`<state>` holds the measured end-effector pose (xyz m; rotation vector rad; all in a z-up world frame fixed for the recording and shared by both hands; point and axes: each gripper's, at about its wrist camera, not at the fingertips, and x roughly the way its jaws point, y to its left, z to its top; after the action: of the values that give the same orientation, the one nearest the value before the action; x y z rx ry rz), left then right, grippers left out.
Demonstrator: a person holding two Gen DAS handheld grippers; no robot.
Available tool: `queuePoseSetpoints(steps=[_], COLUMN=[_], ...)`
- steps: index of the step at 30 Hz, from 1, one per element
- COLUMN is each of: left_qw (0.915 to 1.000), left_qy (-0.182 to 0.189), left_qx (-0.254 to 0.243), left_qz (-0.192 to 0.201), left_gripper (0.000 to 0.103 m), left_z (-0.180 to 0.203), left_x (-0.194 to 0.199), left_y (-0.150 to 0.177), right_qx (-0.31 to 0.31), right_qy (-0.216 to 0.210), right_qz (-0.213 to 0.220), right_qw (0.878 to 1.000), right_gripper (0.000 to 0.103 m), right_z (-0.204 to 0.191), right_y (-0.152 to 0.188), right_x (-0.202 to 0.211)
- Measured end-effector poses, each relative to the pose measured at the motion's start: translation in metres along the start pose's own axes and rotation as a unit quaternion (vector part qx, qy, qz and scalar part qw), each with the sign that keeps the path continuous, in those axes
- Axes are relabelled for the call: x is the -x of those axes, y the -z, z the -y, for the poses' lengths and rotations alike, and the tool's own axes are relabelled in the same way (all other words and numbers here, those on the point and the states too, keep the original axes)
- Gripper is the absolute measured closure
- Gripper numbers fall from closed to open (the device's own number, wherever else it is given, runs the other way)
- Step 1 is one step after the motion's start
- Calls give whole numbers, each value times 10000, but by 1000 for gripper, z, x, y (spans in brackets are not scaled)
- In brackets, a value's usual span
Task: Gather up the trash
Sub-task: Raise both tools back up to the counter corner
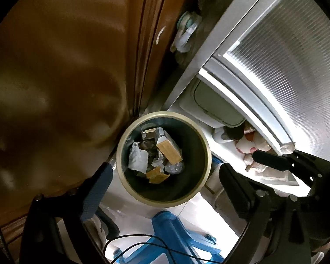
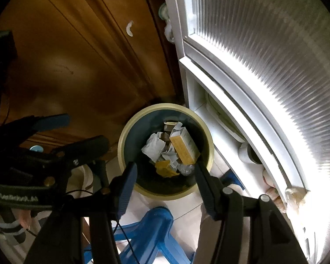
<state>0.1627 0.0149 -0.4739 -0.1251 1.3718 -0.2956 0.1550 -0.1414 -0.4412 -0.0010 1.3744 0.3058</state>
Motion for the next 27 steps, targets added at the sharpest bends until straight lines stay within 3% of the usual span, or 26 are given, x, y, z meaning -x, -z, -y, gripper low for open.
queuePoseSetpoints(steps=[13,23,27], left_qw=[9947,9872,9786], left_qy=[122,254,280], left_qx=[-732,-657,-803], left_qz=[716,1434,1876], left_gripper=[2,1,1], left_z=[41,68,81], left_x=[67,168,224], left_y=[10,29,33], right_qx=[311,269,197], right_qy=[426,447,344], right_qz=[509,1312,1826], right_qw=[9973,9900,9824], right_gripper=[47,47,47], right_z=[-15,-23,-22], right_y=[23,38,39], right_x=[71,165,215])
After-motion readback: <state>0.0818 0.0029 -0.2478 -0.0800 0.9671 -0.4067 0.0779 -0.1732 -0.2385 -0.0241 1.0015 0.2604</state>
